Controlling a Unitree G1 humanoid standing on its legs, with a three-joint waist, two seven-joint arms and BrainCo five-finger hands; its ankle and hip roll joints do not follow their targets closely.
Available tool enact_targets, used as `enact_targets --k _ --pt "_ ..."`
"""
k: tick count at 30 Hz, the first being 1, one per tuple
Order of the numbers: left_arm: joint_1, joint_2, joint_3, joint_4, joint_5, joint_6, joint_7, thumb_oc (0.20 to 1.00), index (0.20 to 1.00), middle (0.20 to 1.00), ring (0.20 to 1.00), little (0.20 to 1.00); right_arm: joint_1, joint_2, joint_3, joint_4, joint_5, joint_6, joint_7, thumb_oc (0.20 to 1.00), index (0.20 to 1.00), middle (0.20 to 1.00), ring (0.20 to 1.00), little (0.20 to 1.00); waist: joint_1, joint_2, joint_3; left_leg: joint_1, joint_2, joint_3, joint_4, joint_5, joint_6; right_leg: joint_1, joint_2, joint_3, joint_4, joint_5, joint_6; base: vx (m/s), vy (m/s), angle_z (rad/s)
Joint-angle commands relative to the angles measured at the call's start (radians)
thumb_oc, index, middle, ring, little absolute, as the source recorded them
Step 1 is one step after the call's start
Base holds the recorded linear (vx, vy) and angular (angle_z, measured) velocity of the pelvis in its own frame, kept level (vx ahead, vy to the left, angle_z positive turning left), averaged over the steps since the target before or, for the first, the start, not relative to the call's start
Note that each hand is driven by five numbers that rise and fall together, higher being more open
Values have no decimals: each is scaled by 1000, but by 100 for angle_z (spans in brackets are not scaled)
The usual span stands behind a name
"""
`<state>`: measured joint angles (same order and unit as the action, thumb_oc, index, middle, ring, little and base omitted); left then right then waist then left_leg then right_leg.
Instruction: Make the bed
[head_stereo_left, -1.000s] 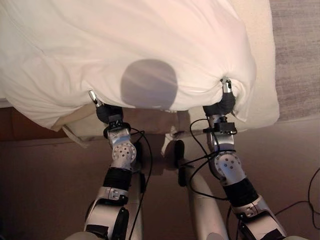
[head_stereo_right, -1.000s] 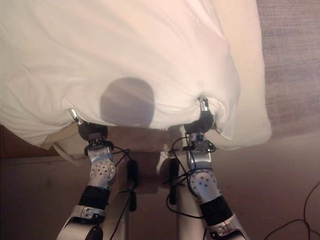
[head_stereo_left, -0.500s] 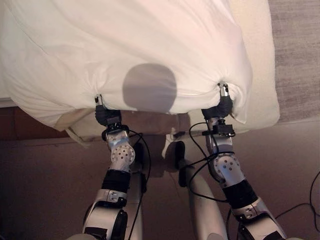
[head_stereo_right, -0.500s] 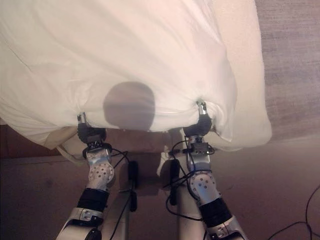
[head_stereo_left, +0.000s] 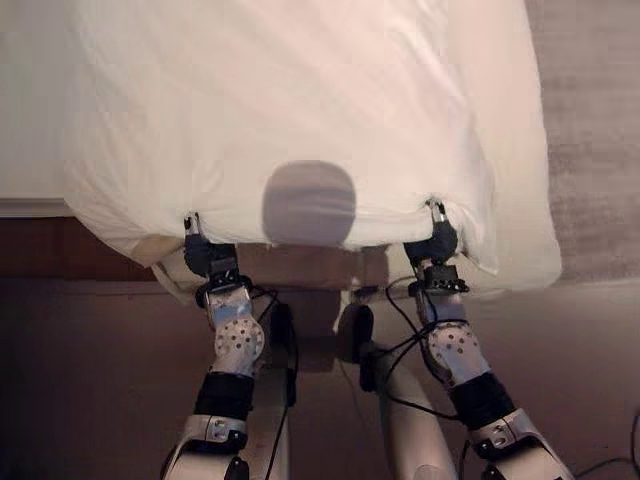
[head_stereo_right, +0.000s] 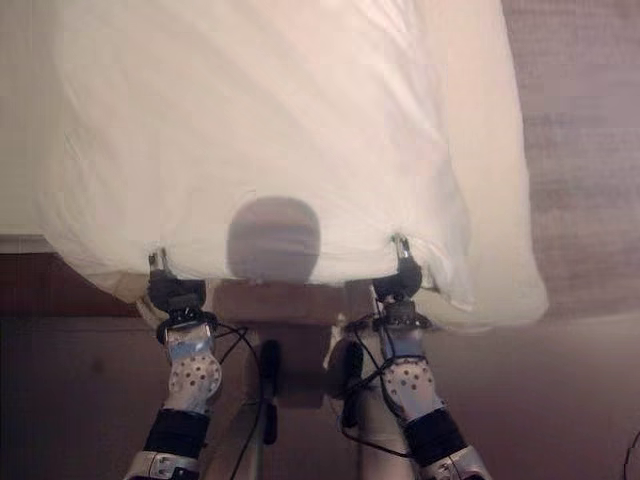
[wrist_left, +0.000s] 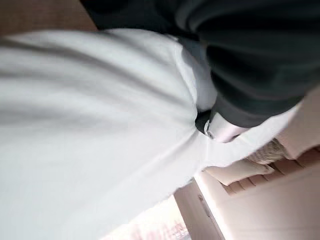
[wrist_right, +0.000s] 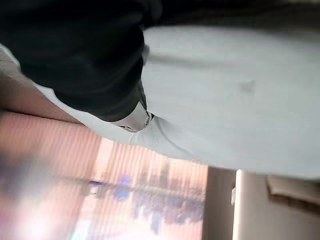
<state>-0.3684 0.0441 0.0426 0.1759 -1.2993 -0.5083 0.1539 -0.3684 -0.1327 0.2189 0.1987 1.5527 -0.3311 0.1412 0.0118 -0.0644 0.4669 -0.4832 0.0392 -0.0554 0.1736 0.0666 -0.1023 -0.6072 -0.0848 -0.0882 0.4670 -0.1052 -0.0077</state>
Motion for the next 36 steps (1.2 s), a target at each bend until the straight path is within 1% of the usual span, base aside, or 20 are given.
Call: enact_targets --k 1,2,3,4,7,8,10,13,15,16,17,19,20,21,23,24,29,32,33,36 --pt "54 52 171 -104 66 -97 10 200 200 200 200 200 108 -76 -196 -97 -37 -73 4 200 200 200 200 200 -18 21 -60 -5 84 -63 -37 68 5 59 12 -13 -163 60 82 -11 204 28" --pt "59 69 191 -121 84 -109 29 200 200 200 200 200 120 -75 -221 -59 -52 -80 -22 200 200 200 200 200 -7 15 -50 39 154 -114 -101 99 -6 44 8 12 -110 41 89 -24 126 15" --pt "58 69 191 -122 85 -109 30 200 200 200 200 200 119 -74 -222 -59 -53 -80 -22 200 200 200 200 200 -6 15 -49 39 155 -115 -107 106 -7 40 9 12 -109 45 88 -17 365 8" --pt "60 80 202 -131 79 -127 49 200 200 200 200 200 117 -69 -246 -18 -70 -112 -70 200 200 200 200 200 7 12 -53 50 214 -183 -168 157 -34 23 5 49 -65 28 102 -18 227 10" --pt "66 87 195 -126 72 -130 54 200 200 200 200 200 108 -55 -245 13 -64 -135 -120 200 200 200 200 200 27 14 -67 59 245 -224 -220 185 -55 5 -7 71 -45 23 120 -5 504 16" --pt "86 83 201 -102 44 -124 39 200 200 200 200 200 107 -44 -246 43 -67 -145 -139 200 200 200 200 200 31 9 -69 49 201 -229 -107 69 -35 0 -45 104 -61 58 158 -51 419 -1" --pt "78 92 185 -96 32 -123 17 200 200 200 200 200 108 -43 -247 39 -80 -141 -148 200 200 200 200 200 31 2 -62 20 173 -196 -31 23 -37 7 -70 115 -78 89 178 -43 460 -58" --pt "74 86 129 -63 -2 -109 -19 200 200 200 200 200 134 -9 -275 33 -72 -154 -140 200 200 200 200 200 16 -5 -67 -70 34 -136 192 -114 -6 158 -208 139 -336 268 233 79 679 -6" --pt "95 97 102 -42 4 -84 -35 200 200 200 200 200 159 7 -258 25 -81 -144 -134 200 200 200 200 200 9 -2 -91 -81 -14 -118 254 -176 32 215 -265 142 -411 322 204 226 866 42" --pt "95 108 63 -22 8 -49 -68 200 200 200 200 200 184 9 -259 29 -106 -124 -119 200 200 200 200 200 -15 12 -98 -87 -74 -110 275 -195 68 227 -285 146 -418 364 174 188 705 36" --pt "96 108 63 -21 6 -49 -70 200 200 200 200 200 184 9 -259 30 -106 -123 -118 200 200 200 200 200 -17 13 -99 -87 -74 -112 275 -196 68 227 -285 144 -415 362 174 145 636 30" --pt "115 107 52 -20 15 -30 -80 200 200 200 200 200 193 14 -255 46 -106 -113 -98 200 200 200 200 200 -31 24 -96 -54 -98 -88 223 -173 84 203 -202 111 -337 275 151 73 529 17" --pt "118 106 47 -28 30 -17 -79 200 200 200 200 200 191 17 -255 72 -100 -108 -98 200 200 200 200 200 -33 24 -90 -19 -119 -61 168 -151 86 166 -98 51 -263 164 126 45 487 -10" --pt "118 106 47 -29 31 -17 -79 200 200 200 200 200 190 17 -255 73 -99 -108 -97 200 200 200 200 200 -34 23 -90 -21 -121 -61 165 -146 86 161 -100 51 -260 164 125 16 410 -27" --pt "137 99 40 -51 53 -7 -68 200 200 200 200 200 192 12 -241 92 -104 -103 -98 200 200 200 200 200 -32 10 -84 24 -145 -34 106 -133 96 138 -3 13 -184 106 111 -4 294 -13" --pt "149 89 40 -46 61 -6 -57 200 200 200 200 200 197 17 -237 106 -106 -101 -92 200 200 200 200 200 -35 0 -85 57 -167 -17 61 -121 102 125 77 4 -166 92 103 5 331 -29" --pt "165 71 17 -41 88 3 -20 200 200 200 200 200 205 -8 -217 141 -143 -80 -99 200 200 200 200 200 -36 11 -84 94 -192 13 -8 -90 109 109 150 42 -149 77 92 -5 115 -45" --pt "174 47 10 -38 87 10 -16 200 200 200 200 200 219 -29 -215 145 -162 -63 -110 200 200 200 200 200 -39 31 -84 64 -202 32 20 -87 110 128 128 62 -175 78 82 -77 5 3" --pt "175 26 6 -24 65 2 -12 200 200 200 200 200 214 -44 -217 159 -172 -65 -124 200 200 200 200 200 -41 55 -87 34 -205 43 74 -78 89 148 125 76 -211 80 72 -95 -26 27" --pt "173 16 -2 -3 54 7 -9 200 200 200 200 200 210 -49 -222 165 -177 -72 -133 200 200 200 200 200 -43 69 -90 25 -202 52 118 -77 65 178 131 78 -219 69 61 -53 -54 7"
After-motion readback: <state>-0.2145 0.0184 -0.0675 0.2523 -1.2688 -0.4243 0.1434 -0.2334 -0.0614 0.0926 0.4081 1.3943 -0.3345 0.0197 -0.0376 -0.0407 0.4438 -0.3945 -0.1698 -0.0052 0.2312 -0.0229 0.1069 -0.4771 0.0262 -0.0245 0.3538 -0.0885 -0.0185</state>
